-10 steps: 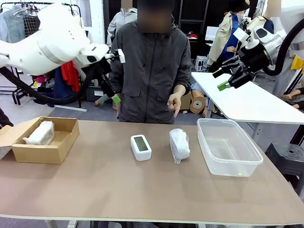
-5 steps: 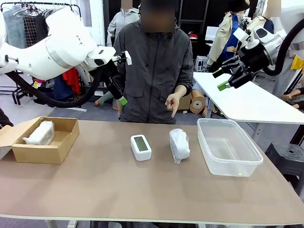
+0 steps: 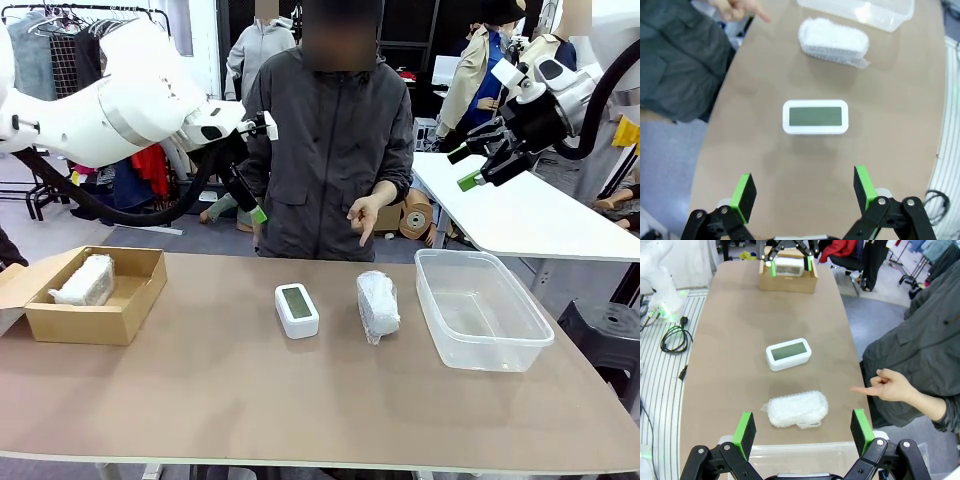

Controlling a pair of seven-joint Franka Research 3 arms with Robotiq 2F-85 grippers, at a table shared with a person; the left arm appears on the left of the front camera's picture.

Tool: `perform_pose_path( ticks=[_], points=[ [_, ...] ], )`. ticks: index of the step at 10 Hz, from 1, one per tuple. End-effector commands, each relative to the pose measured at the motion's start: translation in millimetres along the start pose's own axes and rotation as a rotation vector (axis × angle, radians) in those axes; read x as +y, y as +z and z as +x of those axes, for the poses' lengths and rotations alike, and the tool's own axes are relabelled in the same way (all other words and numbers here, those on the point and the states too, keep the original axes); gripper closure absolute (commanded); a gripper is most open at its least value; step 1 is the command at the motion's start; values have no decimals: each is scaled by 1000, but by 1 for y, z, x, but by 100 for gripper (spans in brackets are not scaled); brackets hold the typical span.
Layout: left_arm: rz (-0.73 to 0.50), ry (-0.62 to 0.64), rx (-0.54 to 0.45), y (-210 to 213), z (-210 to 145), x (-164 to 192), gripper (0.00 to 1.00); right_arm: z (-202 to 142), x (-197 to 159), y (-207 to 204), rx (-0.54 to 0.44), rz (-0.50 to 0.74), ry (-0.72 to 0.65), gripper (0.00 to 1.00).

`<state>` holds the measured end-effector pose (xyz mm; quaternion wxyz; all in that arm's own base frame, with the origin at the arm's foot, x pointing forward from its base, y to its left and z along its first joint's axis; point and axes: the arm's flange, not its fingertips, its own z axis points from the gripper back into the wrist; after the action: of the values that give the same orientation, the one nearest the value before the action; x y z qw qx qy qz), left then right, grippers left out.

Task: Separate and place wrapped and unwrapped clocks.
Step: Pick up the Digital clock indicated by the person.

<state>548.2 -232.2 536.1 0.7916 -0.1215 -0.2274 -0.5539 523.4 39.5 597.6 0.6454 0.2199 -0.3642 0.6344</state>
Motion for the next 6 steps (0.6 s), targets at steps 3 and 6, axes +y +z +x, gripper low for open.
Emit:
perform_pose_path(
  ticks=[3,6],
  points=[
    [22,281,123,-41,85,-12,0,0,0,1,9,-3,5,0],
    [-5,483,212,-103,134,-26,0,0,0,1,9,-3,5,0]
  ],
)
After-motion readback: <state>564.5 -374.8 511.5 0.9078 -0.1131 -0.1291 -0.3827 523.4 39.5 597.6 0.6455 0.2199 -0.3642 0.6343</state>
